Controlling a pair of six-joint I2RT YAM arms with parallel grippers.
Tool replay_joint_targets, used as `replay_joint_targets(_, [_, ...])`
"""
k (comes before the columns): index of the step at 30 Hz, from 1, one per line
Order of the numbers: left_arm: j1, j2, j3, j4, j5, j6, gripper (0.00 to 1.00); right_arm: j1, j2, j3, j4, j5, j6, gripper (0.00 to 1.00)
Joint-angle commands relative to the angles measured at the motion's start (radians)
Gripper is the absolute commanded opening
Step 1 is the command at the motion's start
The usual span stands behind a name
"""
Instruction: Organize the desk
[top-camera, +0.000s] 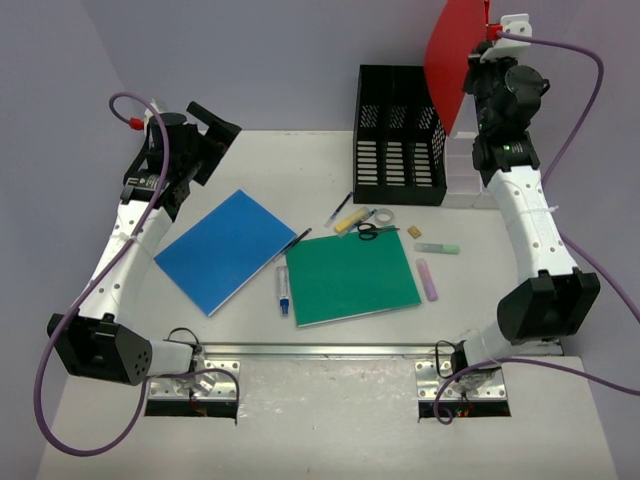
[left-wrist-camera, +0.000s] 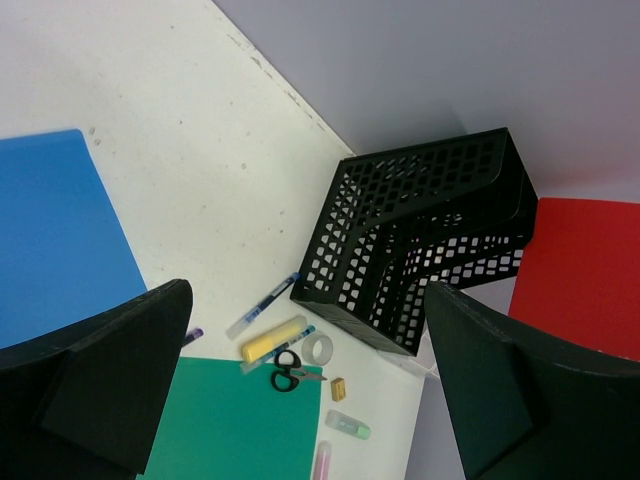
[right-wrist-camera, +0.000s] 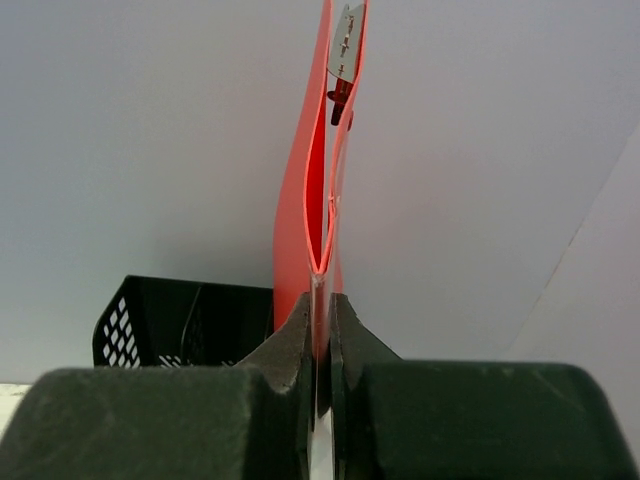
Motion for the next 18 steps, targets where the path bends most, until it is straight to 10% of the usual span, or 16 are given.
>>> replay_joint_targets(1, [0.015, -0.002, 0.019, 0.037, 0.001, -0.004, 1.0, -0.007, -0.069, -0.087, 0.034, 0.026, 0.044, 0.0])
replay_joint_targets(18, [0.015, 0.008, 0.004, 0.04, 0.032, -0.032, 1.0, -0.005, -0.191, -0.28, 0.011, 0.021, 0.077, 0.0])
